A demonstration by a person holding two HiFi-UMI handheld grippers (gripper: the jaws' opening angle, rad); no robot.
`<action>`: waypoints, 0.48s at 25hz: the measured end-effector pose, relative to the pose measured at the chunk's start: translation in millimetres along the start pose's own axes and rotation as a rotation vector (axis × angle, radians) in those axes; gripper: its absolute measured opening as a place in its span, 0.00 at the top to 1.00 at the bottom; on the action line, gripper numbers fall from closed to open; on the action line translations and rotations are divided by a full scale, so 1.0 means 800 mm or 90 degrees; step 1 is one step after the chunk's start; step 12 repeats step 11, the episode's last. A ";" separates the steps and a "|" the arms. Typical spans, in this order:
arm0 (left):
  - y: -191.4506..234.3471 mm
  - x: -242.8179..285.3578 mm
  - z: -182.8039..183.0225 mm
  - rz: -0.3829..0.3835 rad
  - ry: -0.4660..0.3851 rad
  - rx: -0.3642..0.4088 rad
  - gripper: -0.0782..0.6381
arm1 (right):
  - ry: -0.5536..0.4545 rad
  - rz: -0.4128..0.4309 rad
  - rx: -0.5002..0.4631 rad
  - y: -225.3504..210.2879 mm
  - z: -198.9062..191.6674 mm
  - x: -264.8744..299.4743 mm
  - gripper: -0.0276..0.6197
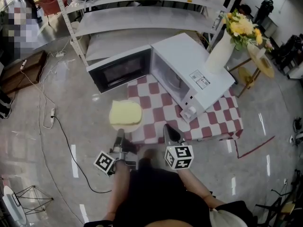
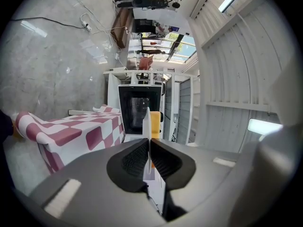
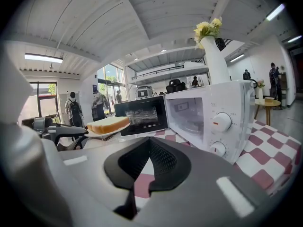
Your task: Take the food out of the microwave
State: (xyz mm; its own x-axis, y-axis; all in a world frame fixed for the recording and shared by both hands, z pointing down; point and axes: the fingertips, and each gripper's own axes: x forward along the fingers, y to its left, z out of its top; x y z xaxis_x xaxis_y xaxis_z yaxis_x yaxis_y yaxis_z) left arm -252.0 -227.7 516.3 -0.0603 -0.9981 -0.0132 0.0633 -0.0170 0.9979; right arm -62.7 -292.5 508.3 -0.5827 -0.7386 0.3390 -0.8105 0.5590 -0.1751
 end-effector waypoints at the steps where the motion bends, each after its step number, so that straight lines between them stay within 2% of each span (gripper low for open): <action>1: 0.000 0.001 0.000 0.000 0.002 0.000 0.86 | 0.001 0.001 0.001 0.000 0.000 0.001 0.96; 12: 0.004 0.012 -0.003 0.005 0.020 -0.003 0.85 | 0.004 0.008 0.005 0.004 0.003 0.010 0.96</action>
